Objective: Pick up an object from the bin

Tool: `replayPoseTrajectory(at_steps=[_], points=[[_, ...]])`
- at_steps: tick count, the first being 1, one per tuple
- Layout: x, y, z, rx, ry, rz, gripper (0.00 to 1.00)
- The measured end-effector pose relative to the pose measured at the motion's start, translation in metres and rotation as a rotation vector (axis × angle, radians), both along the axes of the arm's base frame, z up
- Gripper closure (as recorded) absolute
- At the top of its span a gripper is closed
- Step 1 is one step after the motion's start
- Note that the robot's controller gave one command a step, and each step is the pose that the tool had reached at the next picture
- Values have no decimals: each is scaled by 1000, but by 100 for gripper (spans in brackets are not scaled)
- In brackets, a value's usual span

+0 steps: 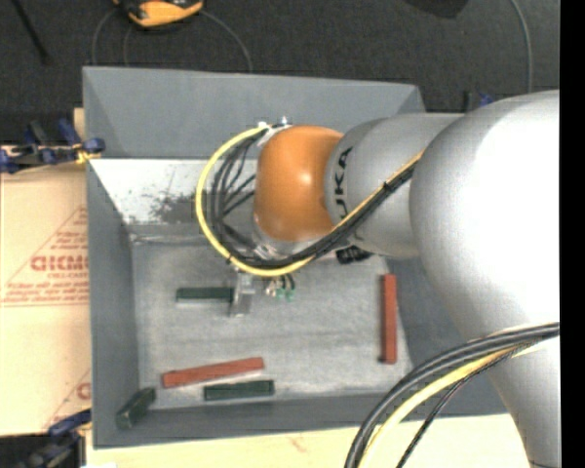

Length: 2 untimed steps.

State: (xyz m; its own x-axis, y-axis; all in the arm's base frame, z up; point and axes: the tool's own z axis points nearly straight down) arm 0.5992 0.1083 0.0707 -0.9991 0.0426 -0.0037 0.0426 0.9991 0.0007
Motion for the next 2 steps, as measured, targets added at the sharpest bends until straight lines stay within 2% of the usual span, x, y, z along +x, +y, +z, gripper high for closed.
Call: replayPoseTrajectory(at_steps=[1,2], points=[[0,0,0,1,0,-1,100],[-23,17,196,0,-9,188,100]])
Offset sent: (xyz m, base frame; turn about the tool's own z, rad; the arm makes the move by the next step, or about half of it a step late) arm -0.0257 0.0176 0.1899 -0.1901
